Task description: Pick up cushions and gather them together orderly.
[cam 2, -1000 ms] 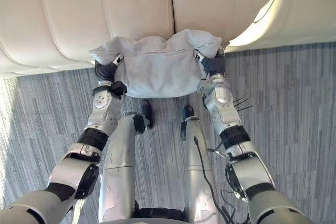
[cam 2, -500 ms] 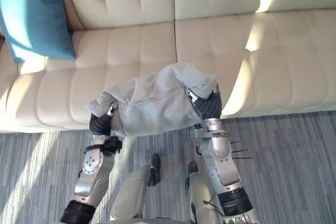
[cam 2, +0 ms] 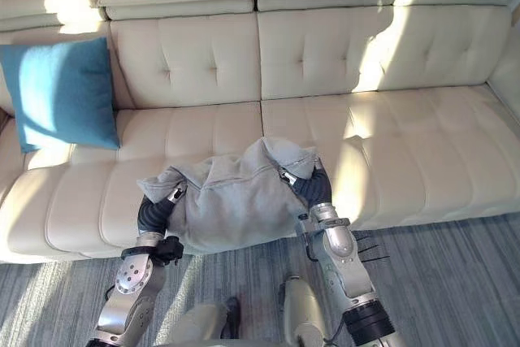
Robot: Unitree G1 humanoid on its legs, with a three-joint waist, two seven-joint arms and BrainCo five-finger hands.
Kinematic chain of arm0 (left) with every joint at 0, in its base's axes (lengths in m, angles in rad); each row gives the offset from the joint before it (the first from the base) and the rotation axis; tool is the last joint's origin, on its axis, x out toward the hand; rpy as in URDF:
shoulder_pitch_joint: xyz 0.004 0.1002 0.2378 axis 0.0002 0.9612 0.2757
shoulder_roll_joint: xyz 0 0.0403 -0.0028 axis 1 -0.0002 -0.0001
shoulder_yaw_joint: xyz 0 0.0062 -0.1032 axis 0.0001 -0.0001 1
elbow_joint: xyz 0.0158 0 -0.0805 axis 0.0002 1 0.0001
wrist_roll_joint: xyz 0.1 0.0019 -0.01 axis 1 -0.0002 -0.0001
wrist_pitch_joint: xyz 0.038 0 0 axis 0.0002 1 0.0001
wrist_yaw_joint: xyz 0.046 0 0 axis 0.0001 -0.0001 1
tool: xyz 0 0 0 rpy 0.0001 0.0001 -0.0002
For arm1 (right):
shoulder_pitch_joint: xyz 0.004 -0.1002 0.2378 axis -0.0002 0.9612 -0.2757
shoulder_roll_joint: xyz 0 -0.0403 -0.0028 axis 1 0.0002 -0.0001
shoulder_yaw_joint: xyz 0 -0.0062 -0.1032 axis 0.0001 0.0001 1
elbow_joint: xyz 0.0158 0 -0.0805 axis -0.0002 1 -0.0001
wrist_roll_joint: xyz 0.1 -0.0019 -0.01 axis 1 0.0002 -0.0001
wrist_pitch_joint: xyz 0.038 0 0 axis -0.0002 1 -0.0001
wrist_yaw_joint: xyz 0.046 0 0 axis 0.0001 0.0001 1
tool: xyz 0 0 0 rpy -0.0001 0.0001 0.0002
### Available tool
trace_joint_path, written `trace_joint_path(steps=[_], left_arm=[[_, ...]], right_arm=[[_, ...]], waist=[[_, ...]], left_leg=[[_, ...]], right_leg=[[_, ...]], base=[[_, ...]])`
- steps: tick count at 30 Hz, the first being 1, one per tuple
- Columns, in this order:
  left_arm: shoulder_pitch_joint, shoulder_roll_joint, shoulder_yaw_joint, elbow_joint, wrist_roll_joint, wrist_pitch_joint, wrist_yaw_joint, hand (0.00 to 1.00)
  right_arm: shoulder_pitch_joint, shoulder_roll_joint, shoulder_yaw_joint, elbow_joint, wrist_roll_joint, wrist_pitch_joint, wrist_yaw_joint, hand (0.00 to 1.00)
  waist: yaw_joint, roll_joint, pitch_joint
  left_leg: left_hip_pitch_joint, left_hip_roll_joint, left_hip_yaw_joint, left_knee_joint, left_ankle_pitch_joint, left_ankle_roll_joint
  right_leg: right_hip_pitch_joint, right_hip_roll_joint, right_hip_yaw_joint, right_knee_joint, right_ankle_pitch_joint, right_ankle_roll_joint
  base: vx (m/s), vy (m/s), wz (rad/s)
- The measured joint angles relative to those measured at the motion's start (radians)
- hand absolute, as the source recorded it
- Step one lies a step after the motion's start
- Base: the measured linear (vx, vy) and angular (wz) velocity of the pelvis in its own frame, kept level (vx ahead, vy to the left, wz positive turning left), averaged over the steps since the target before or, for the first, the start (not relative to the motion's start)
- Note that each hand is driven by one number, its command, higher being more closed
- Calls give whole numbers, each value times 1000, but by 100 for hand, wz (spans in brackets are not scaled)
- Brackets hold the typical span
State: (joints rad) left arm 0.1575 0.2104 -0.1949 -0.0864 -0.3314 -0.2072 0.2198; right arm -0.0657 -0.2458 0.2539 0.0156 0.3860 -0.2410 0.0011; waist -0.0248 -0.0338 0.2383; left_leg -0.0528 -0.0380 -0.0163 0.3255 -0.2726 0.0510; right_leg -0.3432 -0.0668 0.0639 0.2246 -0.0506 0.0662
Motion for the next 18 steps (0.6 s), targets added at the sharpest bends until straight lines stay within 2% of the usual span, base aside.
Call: trace_joint_path(steps=[1, 2, 3, 4, 6, 7, 8, 9, 10, 11, 13, 14, 15, 16, 18], left_arm=[[0, 2, -1, 1, 0, 1, -1, 100], [0, -11, -12, 1, 1, 3, -4, 100], [5, -27, -23, 7, 2, 3, -19, 100], [8, -32, -26, 10, 2, 2, -33, 100], [6, -34, -28, 23, 2, 2, -47, 100], [8, -45, -30, 49, 5, 2, -67, 100], [14, -48, -30, 53, 7, 2, -70, 100], [22, -55, -31, 59, 9, 3, -85, 100], [20, -56, -31, 59, 11, 2, -95, 100], [15, -57, -31, 59, 11, 2, -104, 100], [14, -68, -31, 63, 13, 5, -123, 100], [13, -80, -34, 67, 22, 5, -129, 100], [13, -88, -37, 68, 22, 5, -131, 100], [12, -105, -45, 74, 23, 4, -135, 100], [-26, -77, -45, 131, 23, 5, -139, 100]], right_arm=[[6, -1, -1, 0, 0, 5, 3, 100], [25, -5, -14, 0, 0, 9, 3, 100], [45, -12, -25, 0, 0, 15, 4, 100], [51, -12, -32, 0, -2, 25, 4, 100], [60, -13, -36, -1, -5, 30, 4, 100], [78, -17, -42, -4, -7, 33, 4, 100], [84, -15, -42, -10, -10, 35, 4, 100], [111, -15, -49, -66, -14, 38, 4, 100], [123, -15, -52, -128, -24, 35, 4, 100], [121, -13, -54, -168, -34, 26, 4, 100], [106, -5, -60, -200, -44, 4, 4, 100], [95, -2, -72, -196, -45, 0, 4, 100], [92, 0, -84, -194, -46, -1, 5, 100], [89, -5, -102, -182, -50, -1, 5, 100], [82, 36, -110, -126, -76, 10, 5, 100]], waist=[[-15, -7, -4], [-18, 14, -20], [-15, 55, -45], [-19, 71, -57], [-22, 72, -57], [-13, 76, -57], [-11, 76, -56], [-3, 76, -57], [5, 76, -58], [11, 76, -59], [12, 76, -59], [13, 81, -64], [13, 92, -71], [18, 141, -93], [12, 104, -99]], left_leg=[[13, -12, -18, 2, -9, -17], [23, -3, -48, 5, -34, -41], [27, 36, -55, 5, -38, -68], [5, 55, -66, 72, -14, -122], [-40, 75, -59, 194, 8, -175], [-133, 145, 23, 472, 31, -211], [-157, 186, 72, 563, 26, -202], [-194, 249, 149, 654, 4, -163], [-220, 270, 189, 639, -11, -137], [-246, 274, 216, 585, -22, -119], [-251, 253, 243, 377, -23, -117], [-221, 225, 239, 203, 16, -123], [-204, 218, 238, 106, 91, -116], [-171, 230, 208, -29, 239, -113], [-102, 179, 217, -133, 268, -101]], right_leg=[[9, -9, 3, -7, 80, -1], [3, 0, -10, 29, 130, -23], [5, 21, -30, 38, 109, -34], [25, 40, -50, 34, 88, -62], [60, 47, -66, 23, 82, -72], [137, 67, -85, -10, 71, -89], [173, 75, -95, -27, 67, -95], [233, 80, -108, -64, 61, -104], [256, 74, -112, -90, 59, -107], [266, 64, -112, -105, 58, -109], [285, 39, -123, -126, 58, -107], [289, 32, -129, -125, 55, -102], [290, 36, -125, -124, 49, -88], [298, 72, -114, -124, 31, -59], [304, 36, -88, -113, 19, -35]], base=[[406, -236, 59], [370, -206, 51], [481, -177, 36], [414, -127, 18], [365, -131, 17], [310, -121, 16], [433, -132, 21], [332, -84, 17], [357, -57, 17], [235, 14, 15], [232, 92, 17], [133, 94, 5], [186, 170, -15], [184, 208, -10], [159, 193, -2]])
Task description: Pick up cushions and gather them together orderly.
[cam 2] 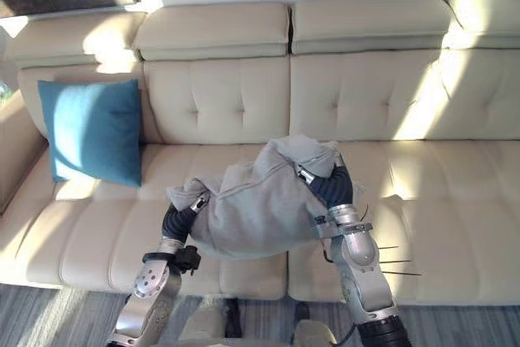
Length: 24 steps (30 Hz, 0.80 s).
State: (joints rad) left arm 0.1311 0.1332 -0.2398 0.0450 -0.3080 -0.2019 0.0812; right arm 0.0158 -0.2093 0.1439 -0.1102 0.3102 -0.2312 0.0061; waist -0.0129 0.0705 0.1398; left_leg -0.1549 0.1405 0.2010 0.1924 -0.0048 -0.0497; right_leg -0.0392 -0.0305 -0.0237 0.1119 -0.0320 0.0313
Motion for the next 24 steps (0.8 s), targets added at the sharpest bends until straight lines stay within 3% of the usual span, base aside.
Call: trace_joint_path(steps=[2, 5, 10, 13, 18, 20, 24], left_arm=[[-11, 28, 0, 9, -1, 0, -4, 100], [-51, 41, 4, 17, -1, 0, -4, 100], [-364, 90, 7, 206, -1, 0, 42, 100], [-684, 148, 9, 348, -3, -1, 129, 100], [-1020, 231, 6, 520, -5, -7, 195, 100], [-1135, 267, 5, 608, -21, -15, 205, 100], [-1230, 293, -26, 706, -69, -19, 202, 100]], right_arm=[[-29, 6, 1, 30, -13, 7, 0, 100], [-116, 7, 8, 82, -40, 12, -2, 100], [-419, 3, 13, 245, -68, 10, -70, 100], [-688, -19, 7, 341, -78, 0, -150, 100], [-947, -52, -29, 488, -76, -6, -230, 100], [-1032, -64, -27, 563, -75, -5, -253, 100], [-1101, -84, -26, 666, -71, 6, -270, 100]], waist=[[4, -14, -7], [11, -12, -7], [4, -17, 7], [-3, -26, 100], [-5, -26, 231], [-15, -27, 268], [-24, -26, 284]], left_leg=[[47, -41, 37, -97, 30, 19], [79, -69, 76, -193, 65, 27], [26, -73, 101, -232, 108, 40], [-81, -62, 98, -175, 117, 48], [-141, -51, 100, -149, 132, 53], [-167, -49, 100, -147, 143, 55], [-213, -50, 99, -149, 155, 58]], right_leg=[[-3, -32, 45, -12, -10, 19], [-23, -48, 87, -37, 6, 41], [-80, -46, 112, -92, 67, 40], [-161, -35, 113, -94, 107, 38], [-230, -25, 123, -56, 118, 39], [-265, -22, 125, -34, 118, 39], [-324, -21, 126, -7, 117, 39]], base=[[79, 127, -20], [25, 115, -37], [-19, 35, -17], [-116, -3, 0], [-97, -5, -4], [-54, -14, -2], [-14, -3, -1]])
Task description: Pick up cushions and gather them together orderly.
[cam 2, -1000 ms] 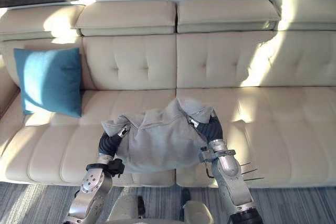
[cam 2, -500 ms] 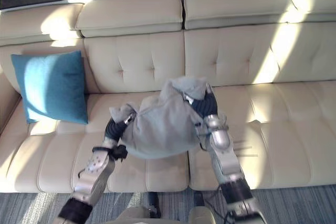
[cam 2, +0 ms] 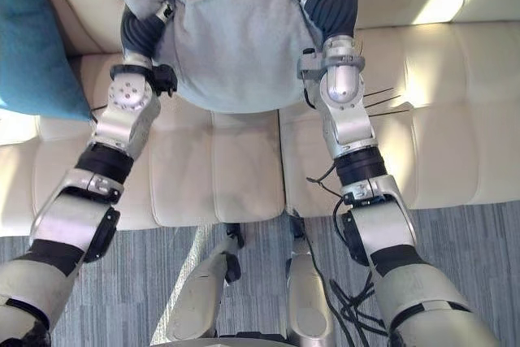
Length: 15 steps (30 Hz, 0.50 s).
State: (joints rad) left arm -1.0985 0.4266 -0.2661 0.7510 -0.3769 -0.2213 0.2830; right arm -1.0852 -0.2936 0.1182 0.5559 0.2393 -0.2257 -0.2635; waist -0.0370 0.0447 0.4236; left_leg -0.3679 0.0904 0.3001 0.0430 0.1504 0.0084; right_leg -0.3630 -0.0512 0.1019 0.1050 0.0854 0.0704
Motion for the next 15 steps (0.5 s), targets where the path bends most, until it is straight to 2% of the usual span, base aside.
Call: trace_joint_path(steps=[3, 4, 6, 8, 12, 15], left_arm=[[-3, -1, -8, 21, -43, -2, -29, 100], [-3, -4, -8, 29, -55, -2, -42, 0], [-22, -9, -4, 37, -102, -2, -66, 0], [-54, -10, 6, 45, -124, -2, -66, 0], [-97, 0, 61, 59, -139, 0, -64, 0], [-156, 53, 88, 85, -140, 3, -64, 0]], right_arm=[[-21, 2, -2, 72, 10, 20, -22, 100], [-22, 2, -3, 87, 29, 31, -25, 0], [-22, 5, -22, 90, 47, 68, -35, 0], [-25, 10, -44, 89, 51, 82, -46, 0], [-28, 9, -44, 56, 66, 83, -47, 0], [-99, -7, -42, 42, 66, 88, -46, 0]], waist=[[-3, 0, 10], [-3, 0, 13], [-3, 1, 14], [-1, 1, 14], [-2, 1, 14], [-1, 4, 17]], left_leg=[[-20, -1, 5, 0, 2, 0], [-23, 0, 8, -1, 2, -1], [-39, 1, 13, -2, 5, -5], [-47, 3, 23, -9, 12, -7], [-68, 11, 34, -29, 23, -20], [-89, 16, 37, -63, 60, -29]], right_leg=[[-32, 1, 10, 17, 0, 0], [-39, 1, 12, 19, 0, 0], [-70, 4, 20, 43, -6, 1], [-90, 8, 33, 50, -6, 1], [-125, 15, 37, 53, -6, 1], [-173, 23, 36, 74, -4, -1]], base=[[-14, 2, -7], [-8, -3, -7], [-21, -16, -9], [-29, -24, -13], [-54, -37, -11], [-61, -66, -5]])
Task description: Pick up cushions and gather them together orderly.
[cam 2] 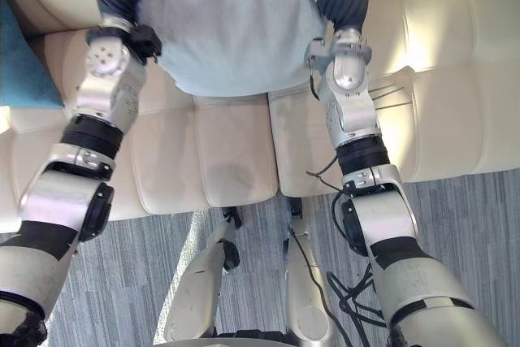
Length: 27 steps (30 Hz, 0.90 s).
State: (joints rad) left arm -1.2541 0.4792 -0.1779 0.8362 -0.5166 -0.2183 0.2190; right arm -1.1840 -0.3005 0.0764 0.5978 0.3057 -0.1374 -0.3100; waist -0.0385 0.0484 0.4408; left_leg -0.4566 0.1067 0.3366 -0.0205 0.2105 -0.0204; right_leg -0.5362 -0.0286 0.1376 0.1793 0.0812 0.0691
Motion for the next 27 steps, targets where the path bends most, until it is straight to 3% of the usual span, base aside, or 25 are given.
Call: trace_joint_path(steps=[10, 17, 19, 23, 25, 27], left_arm=[[-96, 102, 94, 2, 0, -5, 0, 0], [-86, 133, 153, -12, -22, -32, -10, 0], [22, 133, 184, -116, -22, -37, -26, 0], [313, 126, 195, -307, -20, -61, -64, 0], [522, 59, 195, -394, -11, -66, -99, 0], [786, -68, 194, -468, 20, -71, -143, 0]], right_arm=[[-164, -85, 14, 0, 139, -16, 35, 0], [-204, -159, 15, -72, 267, -110, 100, 0], [-171, -177, 13, -162, 279, -118, 102, 0], [102, -220, -4, -423, 255, -143, 160, 0], [341, -212, -11, -467, 212, -145, 193, 0], [620, -141, -26, -467, 145, -135, 243, 0]], waist=[[12, 3, 16], [25, 7, 18], [25, 9, 19], [33, 8, 19], [52, 8, 19], [56, 7, 19]], left_leg=[[-24, 0, -10, -8, 14, 4], [-37, 1, -41, -8, 26, -14], [-29, -1, -47, -9, 25, -14], [-2, -5, -59, -14, 25, -15], [34, -6, -61, -15, 21, -19], [83, -6, -71, -17, 8, -28]], right_leg=[[-26, -7, -25, 10, 0, 0], [-27, -12, -58, 25, -11, -10], [-29, -15, -62, 53, -34, -11], [-21, -21, -79, 112, -73, -17], [14, -22, -84, 121, -91, -18], [64, -24, -98, 134, -120, -23]], base=[[-22, -45, 5], [-23, -44, 13], [-32, -67, 18], [6, -73, 16], [38, -75, 12], [55, -68, 17]])
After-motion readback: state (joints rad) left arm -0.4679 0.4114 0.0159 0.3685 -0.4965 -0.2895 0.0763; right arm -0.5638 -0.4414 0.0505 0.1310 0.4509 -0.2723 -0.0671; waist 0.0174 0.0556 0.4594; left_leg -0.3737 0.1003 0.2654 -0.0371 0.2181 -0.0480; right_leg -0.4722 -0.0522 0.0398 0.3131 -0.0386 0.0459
